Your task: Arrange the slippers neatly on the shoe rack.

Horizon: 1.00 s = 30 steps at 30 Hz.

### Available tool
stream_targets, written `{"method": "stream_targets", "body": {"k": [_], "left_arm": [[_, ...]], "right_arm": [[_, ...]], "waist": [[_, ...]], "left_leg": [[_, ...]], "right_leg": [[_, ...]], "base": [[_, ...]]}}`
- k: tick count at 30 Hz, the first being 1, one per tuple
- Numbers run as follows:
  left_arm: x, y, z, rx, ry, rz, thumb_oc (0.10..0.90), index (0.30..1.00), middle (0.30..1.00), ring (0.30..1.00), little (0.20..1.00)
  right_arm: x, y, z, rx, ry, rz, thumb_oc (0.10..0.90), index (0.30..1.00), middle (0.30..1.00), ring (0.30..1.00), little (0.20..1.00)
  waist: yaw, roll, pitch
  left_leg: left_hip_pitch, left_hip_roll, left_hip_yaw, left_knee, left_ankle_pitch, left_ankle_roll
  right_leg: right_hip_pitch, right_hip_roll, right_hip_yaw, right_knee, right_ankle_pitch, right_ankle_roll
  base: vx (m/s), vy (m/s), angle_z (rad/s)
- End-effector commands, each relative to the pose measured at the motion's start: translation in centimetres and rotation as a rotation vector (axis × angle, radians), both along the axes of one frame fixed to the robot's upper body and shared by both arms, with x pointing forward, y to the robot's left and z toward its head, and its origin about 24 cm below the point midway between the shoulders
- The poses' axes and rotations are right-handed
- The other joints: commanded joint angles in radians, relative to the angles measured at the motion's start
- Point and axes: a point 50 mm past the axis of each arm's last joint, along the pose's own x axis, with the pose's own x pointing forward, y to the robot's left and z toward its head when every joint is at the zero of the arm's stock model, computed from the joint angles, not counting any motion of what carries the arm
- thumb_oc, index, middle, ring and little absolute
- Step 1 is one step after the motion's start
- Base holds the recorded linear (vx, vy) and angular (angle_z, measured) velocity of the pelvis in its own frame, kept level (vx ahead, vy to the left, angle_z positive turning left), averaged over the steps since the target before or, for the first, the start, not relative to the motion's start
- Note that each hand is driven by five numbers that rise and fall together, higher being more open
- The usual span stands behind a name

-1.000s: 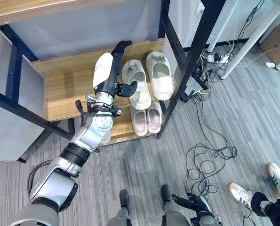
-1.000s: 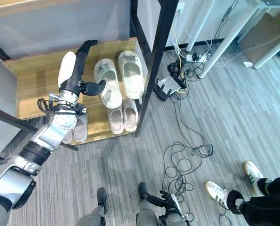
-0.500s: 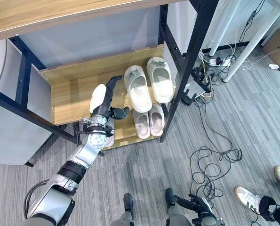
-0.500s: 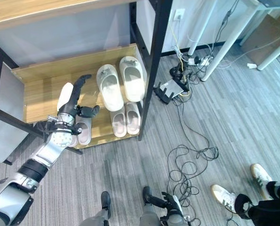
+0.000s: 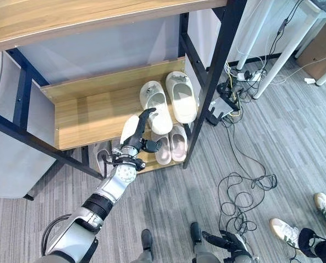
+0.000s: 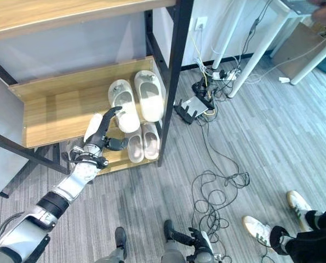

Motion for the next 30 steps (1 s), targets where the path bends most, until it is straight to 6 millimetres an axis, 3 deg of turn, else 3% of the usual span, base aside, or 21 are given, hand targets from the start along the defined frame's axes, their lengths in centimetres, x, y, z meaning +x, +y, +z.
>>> {"method": "stream_targets", "body": {"k": [1, 7, 21, 30], "left_arm": [[2.0, 0.1, 4.7, -0.05, -0.179, 0.016, 0.8, 0.9, 0.9, 0.9, 0.9], [2.6, -0.8, 5.1, -0.075, -0.17, 0.017, 0.8, 0.9, 0.9, 0.9, 0.9], [3.9, -4.3, 8.6, -0.054, -0.245, -0.058, 0.8, 0.9, 0.9, 0.9, 0.9], [4.0, -4.8, 9.7, -0.08, -0.29, -0.047, 0.8, 0.9, 0.9, 0.9, 0.9]], "right_arm": [[-1.3, -0.6, -0.2, -0.02, 0.014, -0.026, 0.8, 0.9, 0.9, 0.9, 0.9], [-0.8, -0.6, -0.1, -0.029, 0.002, -0.009, 0.8, 0.9, 0.9, 0.9, 0.9], [-0.2, -0.5, 0.1, -0.034, -0.009, 0.021, 0.8, 0.9, 0.9, 0.9, 0.9], [-0.5, -0.2, 0.0, -0.028, -0.01, 0.028, 0.8, 0.9, 0.9, 0.9, 0.9]], "waist": [[0.015, -0.025, -0.007], [0.007, -0.033, -0.008], [-0.01, -0.044, 0.002], [-0.018, -0.049, -0.003]], "left_leg": [[-0.033, -0.064, -0.042, 0.002, -0.046, 0.018], [-0.051, -0.062, -0.04, 0.002, -0.042, 0.017], [-0.084, -0.064, -0.035, 0.002, -0.038, 0.016], [-0.083, -0.062, -0.032, 0.002, -0.042, 0.017]], "right_leg": [[-0.055, 0.006, 0.013, 0.034, -0.053, 0.043], [-0.072, 0.008, 0.017, 0.031, -0.048, 0.044], [-0.11, 0.008, 0.021, 0.033, -0.036, 0.047], [-0.114, 0.011, 0.026, 0.035, -0.038, 0.048]], "base": [[0.0, 0.0, 0.0], [0.0, 0.0, 0.0], [0.0, 0.0, 0.0], [0.0, 0.0, 0.0]]}}
